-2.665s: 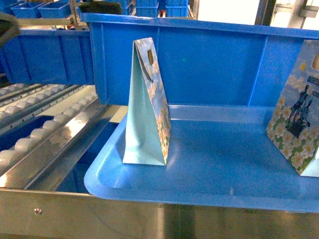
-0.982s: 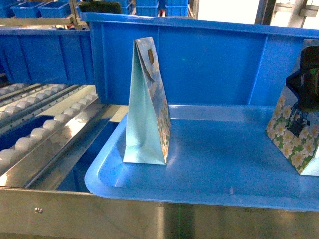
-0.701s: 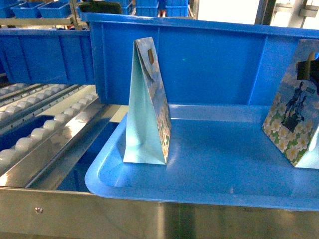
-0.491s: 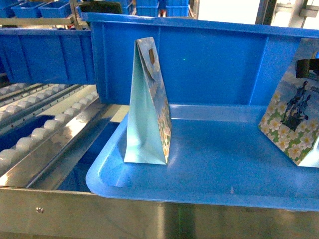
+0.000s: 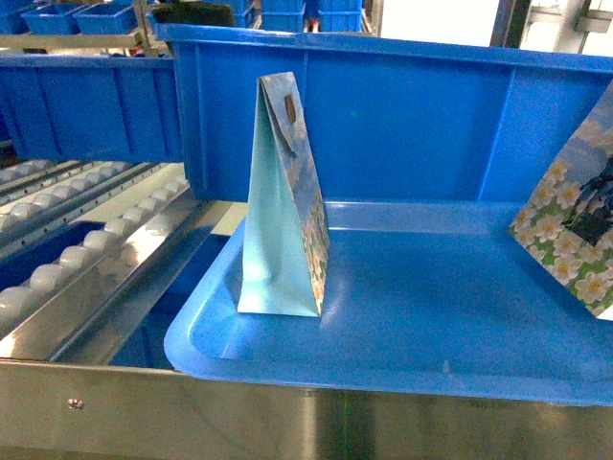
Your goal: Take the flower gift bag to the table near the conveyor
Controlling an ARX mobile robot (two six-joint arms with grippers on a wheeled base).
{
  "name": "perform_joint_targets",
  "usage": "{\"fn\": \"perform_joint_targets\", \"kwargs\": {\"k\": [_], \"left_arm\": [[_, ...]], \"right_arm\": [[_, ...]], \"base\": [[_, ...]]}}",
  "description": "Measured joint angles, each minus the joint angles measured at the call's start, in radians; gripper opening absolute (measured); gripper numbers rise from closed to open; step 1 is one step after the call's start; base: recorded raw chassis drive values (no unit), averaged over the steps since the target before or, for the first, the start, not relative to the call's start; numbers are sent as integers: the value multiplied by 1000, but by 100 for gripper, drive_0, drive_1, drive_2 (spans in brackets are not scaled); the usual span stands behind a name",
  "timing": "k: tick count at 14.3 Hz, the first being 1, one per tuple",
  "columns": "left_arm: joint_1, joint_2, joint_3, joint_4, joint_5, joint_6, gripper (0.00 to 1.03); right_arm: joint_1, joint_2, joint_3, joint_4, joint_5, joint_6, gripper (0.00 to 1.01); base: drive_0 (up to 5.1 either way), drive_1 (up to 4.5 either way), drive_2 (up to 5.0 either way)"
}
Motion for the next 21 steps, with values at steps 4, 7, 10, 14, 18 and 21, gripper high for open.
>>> {"fn": "perform_joint_targets", "kwargs": {"k": [4, 7, 10, 14, 18, 21], "left_arm": [[0, 0, 0, 0, 0, 0, 98], [0, 0, 0, 0, 0, 0, 98], [0, 0, 0, 0, -2, 0, 98], [0, 0, 0, 0, -3, 0, 98], [0, 0, 0, 0, -2, 0, 98], [-16, 2, 0, 5, -29, 11, 98]], "right_arm": [[-22, -173, -41, -56, -52, 12, 2], [-66, -350, -77, -118, -104, 14, 2], [-156, -525, -127, -202, -176, 8, 2], [-354, -785, -177, -349, -352, -2, 2], [-425, -908, -216, -455, -401, -25, 2], [-425, -907, -216, -455, -401, -28, 2]], "base": [[0, 0, 0], [0, 0, 0], [0, 0, 0], [0, 0, 0], [0, 0, 0], [0, 0, 0]]}}
